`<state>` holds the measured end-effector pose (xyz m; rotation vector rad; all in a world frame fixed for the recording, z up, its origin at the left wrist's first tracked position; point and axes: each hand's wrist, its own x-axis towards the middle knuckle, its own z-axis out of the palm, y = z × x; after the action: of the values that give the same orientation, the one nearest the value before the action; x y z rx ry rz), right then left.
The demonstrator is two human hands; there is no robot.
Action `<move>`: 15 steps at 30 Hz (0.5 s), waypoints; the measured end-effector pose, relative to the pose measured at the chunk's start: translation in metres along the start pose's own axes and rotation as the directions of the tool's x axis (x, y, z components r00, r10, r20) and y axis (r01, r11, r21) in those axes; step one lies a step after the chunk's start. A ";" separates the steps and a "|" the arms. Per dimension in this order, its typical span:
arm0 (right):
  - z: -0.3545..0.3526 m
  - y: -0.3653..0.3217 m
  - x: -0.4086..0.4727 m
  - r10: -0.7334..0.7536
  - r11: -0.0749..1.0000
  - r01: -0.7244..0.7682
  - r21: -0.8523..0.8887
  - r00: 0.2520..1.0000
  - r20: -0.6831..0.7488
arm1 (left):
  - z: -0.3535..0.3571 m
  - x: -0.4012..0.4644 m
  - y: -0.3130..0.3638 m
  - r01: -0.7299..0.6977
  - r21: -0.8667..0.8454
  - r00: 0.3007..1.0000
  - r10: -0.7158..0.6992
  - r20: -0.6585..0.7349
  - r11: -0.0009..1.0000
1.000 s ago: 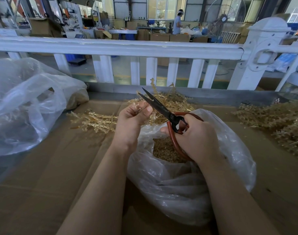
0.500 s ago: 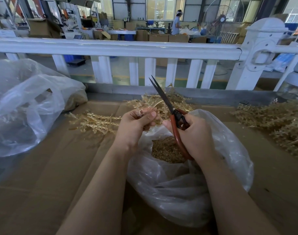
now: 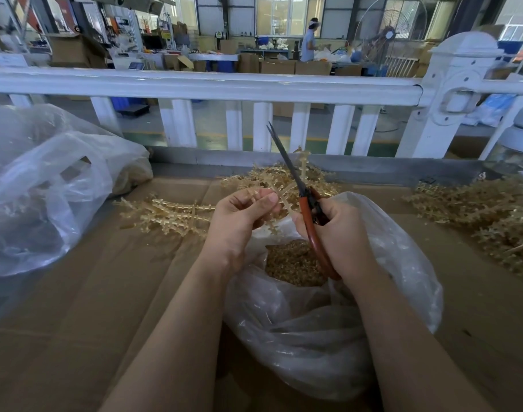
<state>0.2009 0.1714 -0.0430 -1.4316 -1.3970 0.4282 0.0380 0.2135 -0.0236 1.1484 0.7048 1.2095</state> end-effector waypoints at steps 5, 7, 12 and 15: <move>0.001 -0.012 -0.006 0.028 0.995 -0.033 -0.095 0.998 -0.049 | 0.000 0.000 0.003 -0.050 0.030 0.997 0.052 -0.050 0.998; 0.000 -0.015 -0.009 -0.006 0.981 -0.008 -0.193 0.998 -0.070 | -0.001 0.000 0.003 -0.069 0.011 0.995 0.070 -0.073 0.998; 0.000 -0.014 -0.012 -0.115 0.934 0.096 -0.343 0.993 -0.035 | -0.003 0.001 0.002 -0.112 0.043 0.990 0.115 -0.083 0.993; 0.001 -0.013 -0.011 -0.131 0.913 0.116 -0.391 0.991 -0.012 | -0.005 0.003 0.001 -0.110 0.054 0.991 0.114 -0.070 0.992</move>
<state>0.1906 0.1592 -0.0374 -1.6448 -1.5926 0.0367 0.0340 0.2173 -0.0239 1.2031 0.7371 1.3404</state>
